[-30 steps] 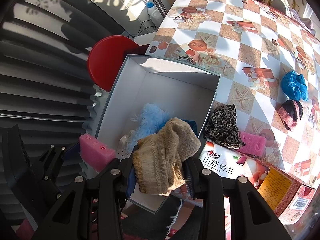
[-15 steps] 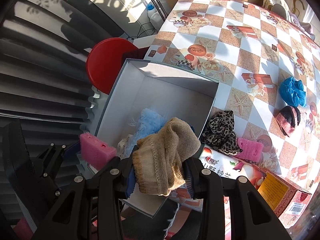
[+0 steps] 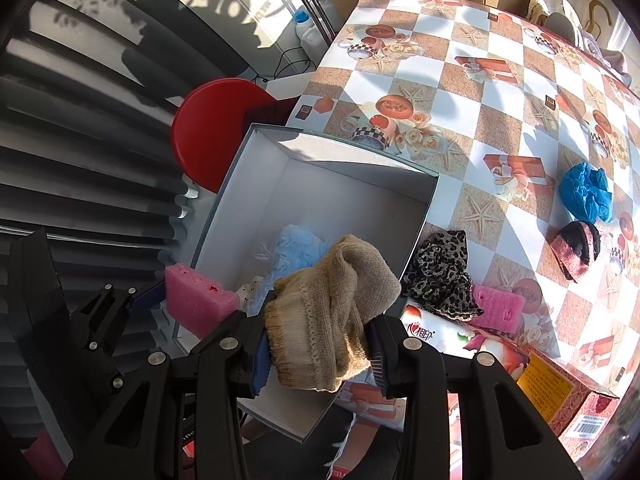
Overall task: Organize soft objects
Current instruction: 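Hold the foam block and sock above the box interior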
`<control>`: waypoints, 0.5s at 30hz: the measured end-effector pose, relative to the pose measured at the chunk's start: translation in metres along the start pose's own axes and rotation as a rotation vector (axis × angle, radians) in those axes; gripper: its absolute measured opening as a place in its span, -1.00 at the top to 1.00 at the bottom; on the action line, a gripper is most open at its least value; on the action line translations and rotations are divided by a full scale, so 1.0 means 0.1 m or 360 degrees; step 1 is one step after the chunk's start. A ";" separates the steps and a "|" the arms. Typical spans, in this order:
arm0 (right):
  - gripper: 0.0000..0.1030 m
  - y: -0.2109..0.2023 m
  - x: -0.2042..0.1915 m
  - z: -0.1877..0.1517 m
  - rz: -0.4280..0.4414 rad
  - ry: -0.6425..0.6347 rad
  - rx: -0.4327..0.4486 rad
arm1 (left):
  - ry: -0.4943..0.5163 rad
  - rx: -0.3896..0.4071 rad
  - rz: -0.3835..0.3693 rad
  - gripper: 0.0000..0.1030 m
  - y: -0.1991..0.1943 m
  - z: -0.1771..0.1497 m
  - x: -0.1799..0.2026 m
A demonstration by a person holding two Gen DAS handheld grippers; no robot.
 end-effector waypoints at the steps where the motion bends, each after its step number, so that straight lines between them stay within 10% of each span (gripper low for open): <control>1: 0.22 0.00 0.00 0.01 0.0001 -0.0002 0.0000 | -0.0001 -0.0002 0.0001 -0.42 0.00 0.01 0.00; 15: 0.22 0.09 -0.10 0.14 0.0003 -0.0041 -0.0006 | 0.0003 -0.0011 -0.0007 -0.42 0.02 0.10 0.00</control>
Point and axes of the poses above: each gripper's, at about its wrist camera, not at the fingertips, and y roughly the way its jaws point, x to its right, z to its top, the point moved 3 cm from there along y, roughly the way its jaws point, and after that the axes turned 12 degrees about -x, right-handed, at the moved point
